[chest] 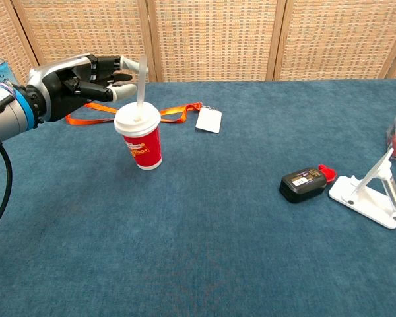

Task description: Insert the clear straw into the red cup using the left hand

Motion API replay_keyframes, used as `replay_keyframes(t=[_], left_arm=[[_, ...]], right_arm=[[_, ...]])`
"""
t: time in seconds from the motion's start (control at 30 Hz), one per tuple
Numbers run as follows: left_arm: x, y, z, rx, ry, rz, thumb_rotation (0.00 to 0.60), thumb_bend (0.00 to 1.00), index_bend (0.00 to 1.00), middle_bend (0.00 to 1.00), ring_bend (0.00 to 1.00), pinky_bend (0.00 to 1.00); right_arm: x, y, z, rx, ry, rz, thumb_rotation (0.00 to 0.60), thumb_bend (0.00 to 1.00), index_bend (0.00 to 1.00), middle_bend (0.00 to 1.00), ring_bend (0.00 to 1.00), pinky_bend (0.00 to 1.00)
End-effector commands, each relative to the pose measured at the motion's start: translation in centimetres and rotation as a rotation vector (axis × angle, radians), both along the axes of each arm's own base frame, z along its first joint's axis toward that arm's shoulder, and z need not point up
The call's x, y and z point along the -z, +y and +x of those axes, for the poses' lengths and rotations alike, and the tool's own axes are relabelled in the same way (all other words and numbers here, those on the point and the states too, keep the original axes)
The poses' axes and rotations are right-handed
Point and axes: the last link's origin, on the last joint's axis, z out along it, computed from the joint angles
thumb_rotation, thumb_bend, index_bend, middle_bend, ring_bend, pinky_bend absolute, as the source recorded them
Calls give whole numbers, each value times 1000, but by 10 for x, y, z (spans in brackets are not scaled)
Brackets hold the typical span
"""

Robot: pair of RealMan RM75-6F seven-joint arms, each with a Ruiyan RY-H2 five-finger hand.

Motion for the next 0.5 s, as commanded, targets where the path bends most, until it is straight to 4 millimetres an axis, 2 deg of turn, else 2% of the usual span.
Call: replay_keyframes(t=[0.03, 0.17, 0.27, 0.43, 0.5], left_arm=[[-3, 1, 1, 6, 0, 3, 598, 258, 0, 0, 0, 0], [-8, 0, 2, 14, 1, 19, 596, 258, 0, 0, 0, 0], [-19, -1, 0, 24, 28, 58, 594, 258, 0, 0, 0, 0], [-40, -6, -6, 45, 134, 179, 594, 258, 0, 0, 0, 0], [-55, -11, -13, 67, 246, 281, 595, 259, 0, 0, 0, 0]], right_arm=[[0, 0, 0, -1, 0, 0, 600, 61, 221, 0, 0, 0], [-1, 1, 1, -7, -4, -3, 600, 61, 220, 0, 0, 0], [-2, 2, 2, -13, -7, -6, 600, 60, 219, 0, 0, 0], [-4, 3, 4, -24, -11, -11, 600, 61, 215, 0, 0, 0], [-4, 4, 5, -26, -11, -16, 600, 60, 212, 0, 0, 0]])
